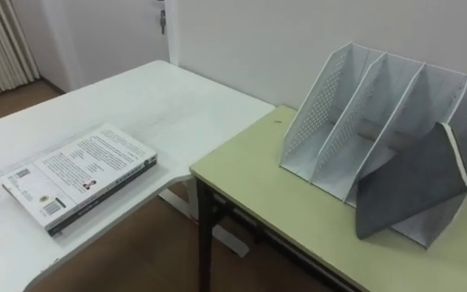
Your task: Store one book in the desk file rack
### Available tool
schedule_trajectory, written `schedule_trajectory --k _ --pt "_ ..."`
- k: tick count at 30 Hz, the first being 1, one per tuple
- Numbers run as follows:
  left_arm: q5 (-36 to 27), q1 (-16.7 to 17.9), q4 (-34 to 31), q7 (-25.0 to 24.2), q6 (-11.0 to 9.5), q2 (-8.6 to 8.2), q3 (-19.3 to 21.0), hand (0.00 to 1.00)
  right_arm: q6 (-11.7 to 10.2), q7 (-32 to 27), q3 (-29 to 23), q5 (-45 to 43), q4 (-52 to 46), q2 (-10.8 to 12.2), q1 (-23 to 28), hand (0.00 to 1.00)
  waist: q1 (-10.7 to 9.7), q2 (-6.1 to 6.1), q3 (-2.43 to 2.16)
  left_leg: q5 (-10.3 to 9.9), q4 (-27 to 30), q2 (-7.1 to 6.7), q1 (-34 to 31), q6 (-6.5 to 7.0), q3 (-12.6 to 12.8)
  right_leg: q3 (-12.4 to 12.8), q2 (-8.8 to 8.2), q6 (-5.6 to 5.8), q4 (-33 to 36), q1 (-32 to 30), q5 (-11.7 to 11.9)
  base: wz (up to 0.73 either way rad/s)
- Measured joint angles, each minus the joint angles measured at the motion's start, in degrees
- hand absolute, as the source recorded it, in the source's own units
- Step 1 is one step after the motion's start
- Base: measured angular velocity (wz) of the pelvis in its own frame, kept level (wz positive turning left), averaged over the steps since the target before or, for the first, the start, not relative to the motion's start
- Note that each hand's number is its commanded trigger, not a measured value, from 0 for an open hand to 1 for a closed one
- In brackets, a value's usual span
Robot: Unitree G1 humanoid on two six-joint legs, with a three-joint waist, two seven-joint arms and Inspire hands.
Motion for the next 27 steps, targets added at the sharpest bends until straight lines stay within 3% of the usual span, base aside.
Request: schedule_trajectory --k 2,5,9,14,16,17,19,22,23,25,27 --pt "-0.11 0.16 0.05 -0.01 -0.41 -0.06 0.49 0.00 0.05 1.97 -1.57 0.44 -3.54 0.11 3.19 0.00 -0.94 0.01 -0.01 0.00 -0.22 0.05 -0.05 0.00 0.43 0.48 0.07 0.00 -0.03 -0.25 0.02 -0.14" --pt "-0.09 1.32 0.00 -0.35 -1.07 -0.09 0.62 0.00 0.09 7.79 -2.05 3.73 -8.99 0.11 8.22 0.00 -1.72 0.10 0.05 0.00 -0.86 0.46 0.93 0.00 3.34 2.14 0.49 -0.02 -0.05 -0.07 0.03 -0.28" --pt "-0.02 1.78 0.09 -2.47 -1.17 -0.34 3.26 0.00 1.04 21.51 -2.43 16.32 -13.66 0.44 13.87 0.00 -2.73 -0.23 0.35 -0.03 -1.51 0.93 1.92 -0.03 5.22 3.66 0.83 -0.21 -0.68 -0.15 0.47 -0.20" --pt "-0.17 1.78 0.08 -3.97 -1.00 -0.25 4.54 0.00 5.77 40.49 0.02 25.36 -17.33 0.43 20.65 0.00 -2.95 -0.40 0.55 -0.03 -1.96 1.16 2.02 -0.04 6.09 4.22 0.85 -0.36 0.01 -0.58 0.70 -0.14" --pt "-0.10 1.57 -0.08 -4.78 -0.77 0.16 4.52 0.00 8.35 51.39 3.63 27.42 -17.58 0.42 23.82 0.00 -2.84 -0.93 0.70 -0.04 -1.91 1.24 1.73 -0.06 6.47 4.46 0.94 -0.45 0.25 -1.27 0.74 -0.06" --pt "-0.07 1.48 -0.06 -4.84 -0.62 0.33 4.49 0.00 9.08 54.03 4.73 27.45 -17.49 0.43 24.38 0.00 -2.83 -1.16 0.84 -0.04 -1.92 1.37 1.60 -0.07 6.51 4.50 0.95 -0.48 0.31 -1.41 0.76 -0.09" --pt "-0.04 1.14 -0.06 -4.92 0.71 1.50 4.40 0.00 12.65 63.59 9.63 26.41 -17.36 0.41 25.21 0.00 -2.64 -1.98 0.84 0.03 -1.77 1.53 0.60 -0.18 6.70 4.71 0.96 -0.61 1.15 -2.72 0.82 -0.07" --pt "-0.05 -0.12 0.03 -5.25 2.68 3.67 3.09 0.00 15.60 74.66 15.66 21.84 -17.04 0.25 26.02 0.00 -1.17 -3.48 1.33 0.06 -1.24 1.86 -0.35 -0.37 6.59 4.72 1.21 -0.96 0.99 -3.49 1.22 -0.01" --pt "-0.15 -0.44 0.06 -5.30 3.19 4.25 2.52 0.00 15.88 76.84 17.06 21.04 -16.41 0.23 26.33 0.00 -0.93 -3.93 1.26 -0.01 -1.13 1.98 -0.44 -0.48 6.63 4.76 1.31 -0.99 0.95 -3.50 1.25 0.00" --pt "-1.55 -1.43 0.21 -5.46 4.98 5.43 0.79 0.00 18.96 84.47 21.81 17.38 -14.01 0.21 27.90 0.00 0.86 -5.00 0.85 -0.17 -0.81 2.23 -0.59 -0.71 6.79 4.74 1.54 -1.02 0.92 -3.38 1.27 0.02" --pt "-2.10 -2.91 1.17 -6.51 5.86 5.48 -0.29 0.00 19.97 89.64 23.79 13.36 -12.30 -0.07 29.72 0.00 2.23 -5.03 0.87 -0.18 -0.84 2.15 -0.57 -0.70 6.78 4.41 1.40 -1.01 0.96 -3.35 1.26 0.08"
